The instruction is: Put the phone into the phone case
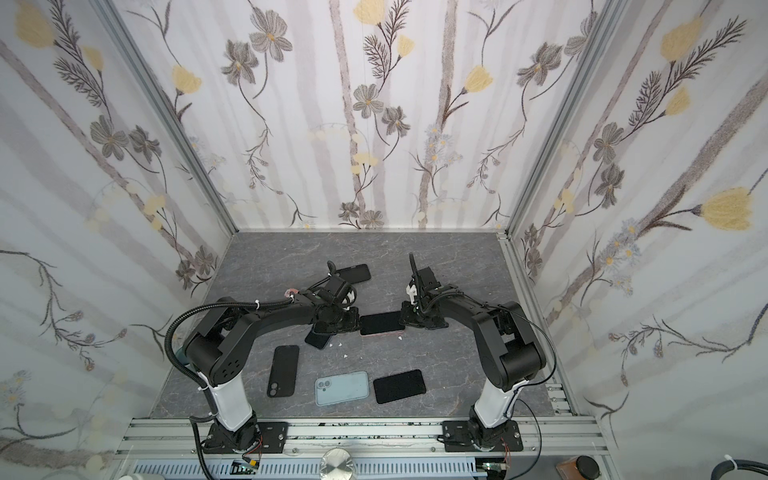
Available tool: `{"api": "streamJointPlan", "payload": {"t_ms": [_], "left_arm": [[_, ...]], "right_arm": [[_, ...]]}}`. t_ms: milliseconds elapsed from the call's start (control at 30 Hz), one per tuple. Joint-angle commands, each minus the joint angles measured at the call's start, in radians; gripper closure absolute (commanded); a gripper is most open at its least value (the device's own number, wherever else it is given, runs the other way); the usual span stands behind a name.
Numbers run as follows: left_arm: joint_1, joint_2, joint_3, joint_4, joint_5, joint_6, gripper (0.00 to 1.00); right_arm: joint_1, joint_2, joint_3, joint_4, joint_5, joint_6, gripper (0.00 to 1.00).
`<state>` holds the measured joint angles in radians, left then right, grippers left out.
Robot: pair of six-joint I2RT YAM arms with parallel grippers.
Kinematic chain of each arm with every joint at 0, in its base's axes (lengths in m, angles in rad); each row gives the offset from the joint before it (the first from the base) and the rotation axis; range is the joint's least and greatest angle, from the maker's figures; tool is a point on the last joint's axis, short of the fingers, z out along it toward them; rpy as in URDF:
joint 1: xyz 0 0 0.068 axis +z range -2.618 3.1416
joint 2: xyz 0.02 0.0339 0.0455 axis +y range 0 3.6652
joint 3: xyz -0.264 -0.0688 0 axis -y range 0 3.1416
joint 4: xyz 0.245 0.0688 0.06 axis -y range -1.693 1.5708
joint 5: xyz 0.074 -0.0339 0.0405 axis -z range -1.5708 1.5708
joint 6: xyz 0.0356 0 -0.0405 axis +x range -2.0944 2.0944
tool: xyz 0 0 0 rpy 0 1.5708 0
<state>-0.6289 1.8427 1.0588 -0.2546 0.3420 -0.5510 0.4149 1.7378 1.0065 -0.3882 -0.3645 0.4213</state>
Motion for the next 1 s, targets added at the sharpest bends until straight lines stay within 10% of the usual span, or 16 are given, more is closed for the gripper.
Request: {"api": "streamJointPlan", "payload": {"t_ms": [0,967], "left_arm": [[0.001,0.002,-0.013,0.011,0.011,-0.009,0.79],[-0.002,0.000,-0.053,0.002,-0.057,0.019,0.78]], "right_arm": [[0.012,0.010,0.006,-0.001,-0.036,-0.013,0.76],[0.033,-0.016,-0.006,-0.066,0.028,-0.015,0.85]]}}
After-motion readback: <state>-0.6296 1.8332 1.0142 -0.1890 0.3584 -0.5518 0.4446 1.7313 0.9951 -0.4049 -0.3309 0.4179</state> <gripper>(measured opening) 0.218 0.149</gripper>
